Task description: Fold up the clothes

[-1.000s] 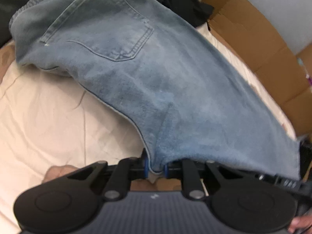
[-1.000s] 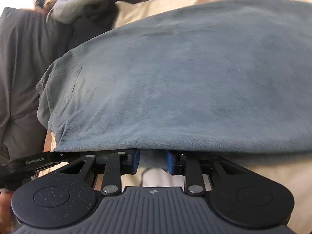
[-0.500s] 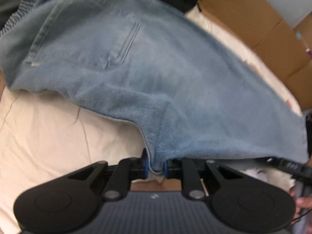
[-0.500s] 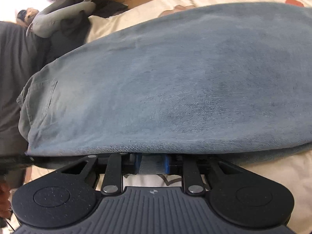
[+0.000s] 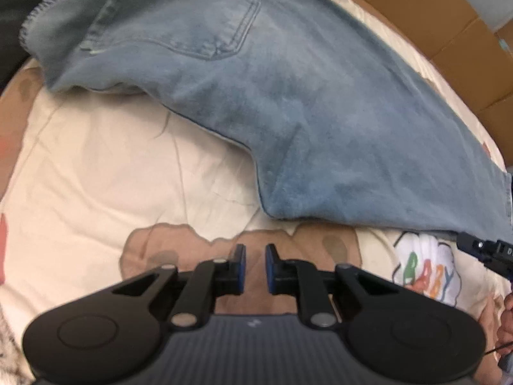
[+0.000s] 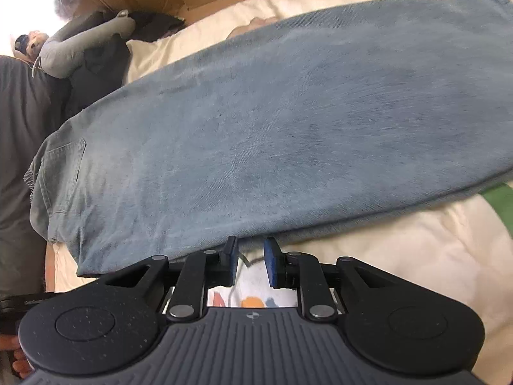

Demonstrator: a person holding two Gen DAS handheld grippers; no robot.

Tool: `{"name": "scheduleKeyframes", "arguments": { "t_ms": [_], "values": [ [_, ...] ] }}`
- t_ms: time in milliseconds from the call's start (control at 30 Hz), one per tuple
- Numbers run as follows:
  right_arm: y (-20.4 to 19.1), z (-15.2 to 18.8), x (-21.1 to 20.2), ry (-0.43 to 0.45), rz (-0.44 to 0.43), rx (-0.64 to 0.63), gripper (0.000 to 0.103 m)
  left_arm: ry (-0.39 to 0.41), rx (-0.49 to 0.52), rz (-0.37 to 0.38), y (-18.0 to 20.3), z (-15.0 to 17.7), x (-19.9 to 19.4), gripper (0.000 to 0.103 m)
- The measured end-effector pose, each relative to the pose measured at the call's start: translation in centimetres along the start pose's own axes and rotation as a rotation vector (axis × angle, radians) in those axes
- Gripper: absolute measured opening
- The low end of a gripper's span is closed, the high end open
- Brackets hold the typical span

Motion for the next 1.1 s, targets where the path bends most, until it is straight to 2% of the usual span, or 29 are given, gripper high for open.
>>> {"name": "scheduleKeyframes", "arguments": {
  "t_ms": [133, 433, 567, 667, 733, 867, 1000, 1100],
  "values": [
    [-0.2, 0.3, -1.2, 0.039, -0.001, -0.011, 0.022, 0.073, 0.041, 0.032, 1.5, -1.1, -0.9, 0.014],
    [-1.2, -1.8, -0.9, 0.099, 0.037, -0.118, 0.022, 0.150, 0.096, 0.097, 5.4, -3.5, 0.9, 0.018],
    [-1.5, -2.9, 0.0, 0.104, 0.073, -0.135, 0.022, 0.143, 0.137, 0.074, 6.0, -3.3, 2.6, 0.018],
    [-1.3, -2.8, 1.4, 0.071, 0.121, -0.165, 0.027, 0.131, 0.137, 0.056, 5.3, -2.9, 3.3, 0.018],
    [-1.0, -2.5, 2.3, 0.039, 0.161, -0.198, 0.028, 0.109, 0.119, 0.051, 4.3, -2.5, 3.9, 0.013],
    [-1.1, -2.0, 2.5, 0.029, 0.173, -0.264, 0.028, 0.088, 0.148, 0.018, 3.5, -1.6, 3.8, 0.003],
    [-1.1, -2.0, 2.7, -0.016, 0.178, -0.322, 0.028, 0.093, 0.141, 0.004, 3.4, -1.3, 3.3, 0.003],
    [-0.8, -2.4, 2.7, -0.072, 0.170, -0.311, 0.028, 0.104, 0.165, -0.006, 4.0, -1.1, 2.6, 0.006]
  ]
}}
Point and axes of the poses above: each gripper's, at about its wrist camera, not at the fingertips, and x roughly the way its jaws point, y to its right, z to its underside, the point moved 3 cm from there along x, roughly the way its jaws point, and after that the axes turned 1 degree about z, right-handed, at the moved point
